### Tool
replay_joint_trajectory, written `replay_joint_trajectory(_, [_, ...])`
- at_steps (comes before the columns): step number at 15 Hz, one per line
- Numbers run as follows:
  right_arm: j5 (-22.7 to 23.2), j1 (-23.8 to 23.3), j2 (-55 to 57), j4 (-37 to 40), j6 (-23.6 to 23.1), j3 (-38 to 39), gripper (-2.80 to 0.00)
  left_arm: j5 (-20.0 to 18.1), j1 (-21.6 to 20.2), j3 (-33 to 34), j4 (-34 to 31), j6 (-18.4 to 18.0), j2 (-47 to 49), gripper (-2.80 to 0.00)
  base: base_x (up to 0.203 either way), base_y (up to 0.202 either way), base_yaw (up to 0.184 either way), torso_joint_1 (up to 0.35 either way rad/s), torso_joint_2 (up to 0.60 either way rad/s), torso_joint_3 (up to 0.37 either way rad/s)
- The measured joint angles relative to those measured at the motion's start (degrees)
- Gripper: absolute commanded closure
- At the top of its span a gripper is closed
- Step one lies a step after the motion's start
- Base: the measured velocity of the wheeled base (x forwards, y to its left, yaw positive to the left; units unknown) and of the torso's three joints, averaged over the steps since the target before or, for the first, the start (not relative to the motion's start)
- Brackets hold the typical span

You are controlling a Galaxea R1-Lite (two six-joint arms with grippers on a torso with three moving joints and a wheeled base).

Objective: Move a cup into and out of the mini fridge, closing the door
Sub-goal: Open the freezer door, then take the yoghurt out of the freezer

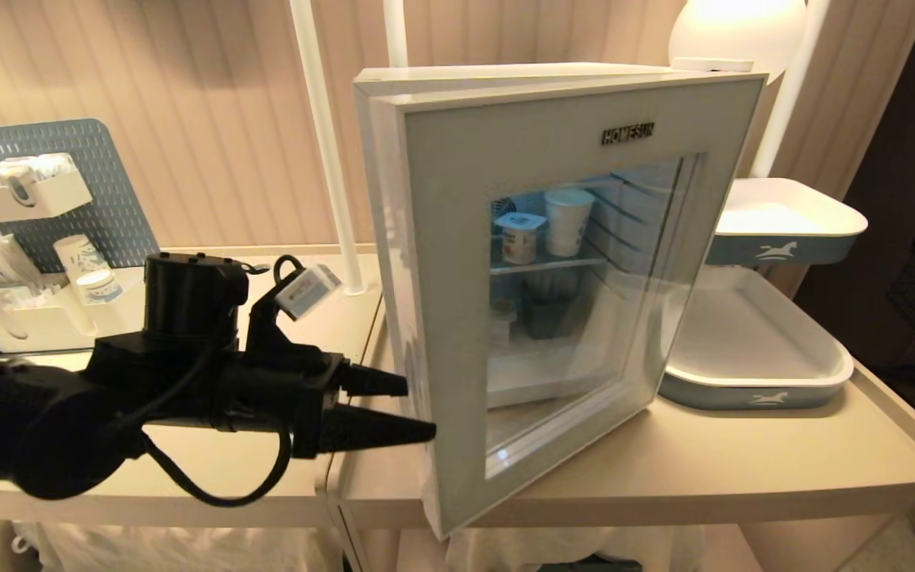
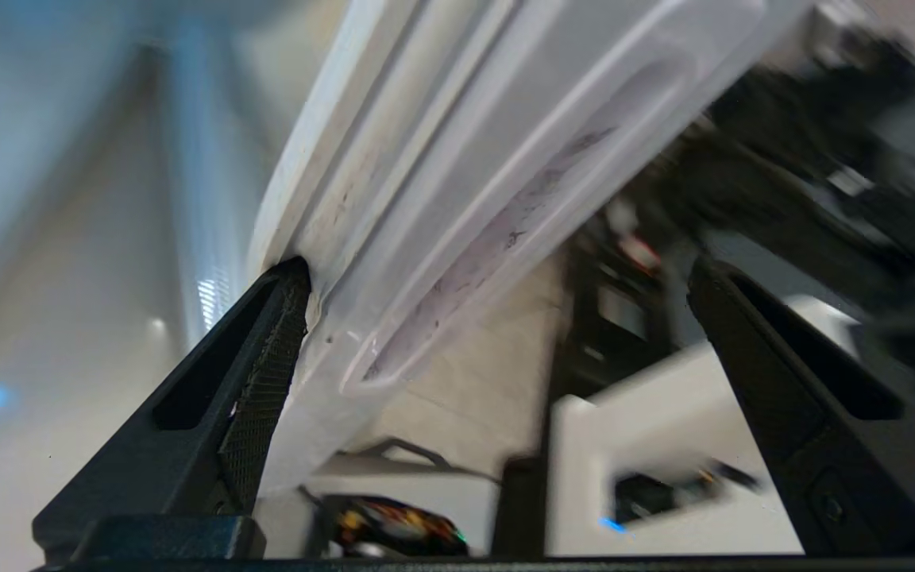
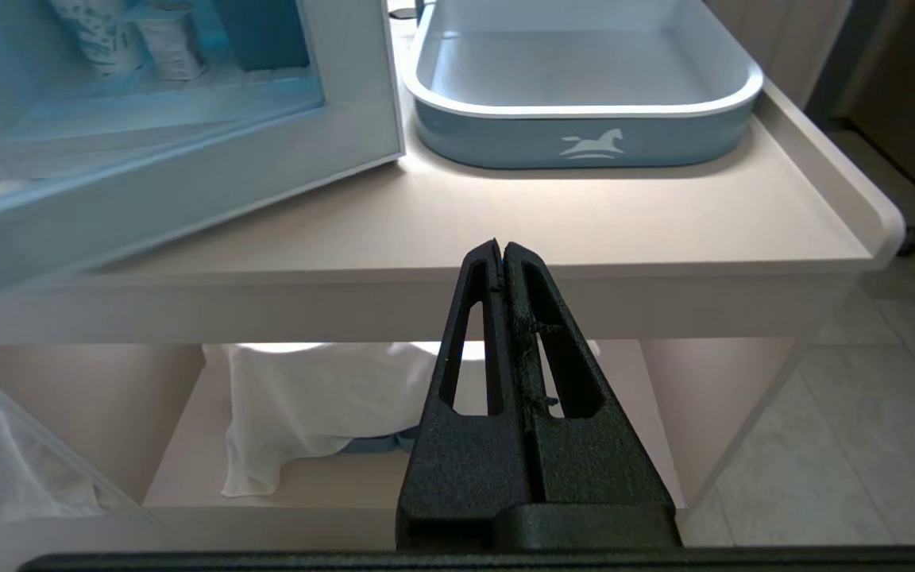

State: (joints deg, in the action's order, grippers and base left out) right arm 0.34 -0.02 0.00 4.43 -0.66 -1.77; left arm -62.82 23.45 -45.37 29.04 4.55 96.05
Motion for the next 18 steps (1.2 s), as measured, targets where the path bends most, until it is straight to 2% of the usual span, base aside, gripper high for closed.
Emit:
replay_joint_trajectory(3, [0.0,0.0,0.0,0.0,0.1,0.0,0.0,1.8,10.8,2.5,0.0,0.0,-4.6,-2.8,0.0,0.0,0.0,0.0,0.0,0.0])
replay_joint_trajectory(5, [0.0,0.0,0.0,0.0,0.1,0.0,0.0,5.6,17.8,5.0,1.2,-0.4,-8.0,-2.8,0.0,0.0,0.0,0.0,0.0,0.0])
replay_joint_trajectory(7, [0.0,0.0,0.0,0.0,0.1,0.0,0.0,12.3,21.4,7.4,0.5,-0.1,-10.6,-2.8,0.0,0.0,0.0,0.0,0.0,0.0])
replay_joint_trajectory(9, [0.0,0.0,0.0,0.0,0.1,0.0,0.0,22.2,22.4,8.3,-0.5,1.2,-12.4,-2.8,0.0,0.0,0.0,0.0,0.0,0.0])
replay_joint_trajectory(10, [0.0,0.0,0.0,0.0,0.1,0.0,0.0,28.4,22.6,8.4,-1.1,2.1,-13.0,-2.8,0.0,0.0,0.0,0.0,0.0,0.0])
replay_joint_trajectory(11, [0.0,0.0,0.0,0.0,0.1,0.0,0.0,36.4,22.7,8.4,-2.5,3.3,-13.6,-2.8,0.0,0.0,0.0,0.0,0.0,0.0])
replay_joint_trajectory(13, [0.0,0.0,0.0,-0.1,0.1,0.0,0.0,55.5,22.6,7.4,-6.3,5.7,-14.6,-2.8,0.0,0.0,0.0,0.0,0.0,0.0])
replay_joint_trajectory(16, [-0.1,0.0,0.0,-0.1,0.1,0.0,0.0,88.2,19.4,6.6,-12.8,10.1,-18.8,-2.8,0.0,0.0,0.0,0.0,0.0,0.0])
replay_joint_trajectory(17, [-0.3,-0.1,0.0,0.0,0.1,0.0,0.0,97.6,17.3,6.3,-15.6,10.8,-22.4,-2.8,0.0,0.0,0.0,0.0,0.0,0.0])
replay_joint_trajectory(18, [-0.2,0.0,0.0,-0.1,0.1,0.0,0.0,104.8,15.0,5.8,-19.4,11.4,-26.9,-2.8,0.0,0.0,0.0,0.0,0.0,0.0])
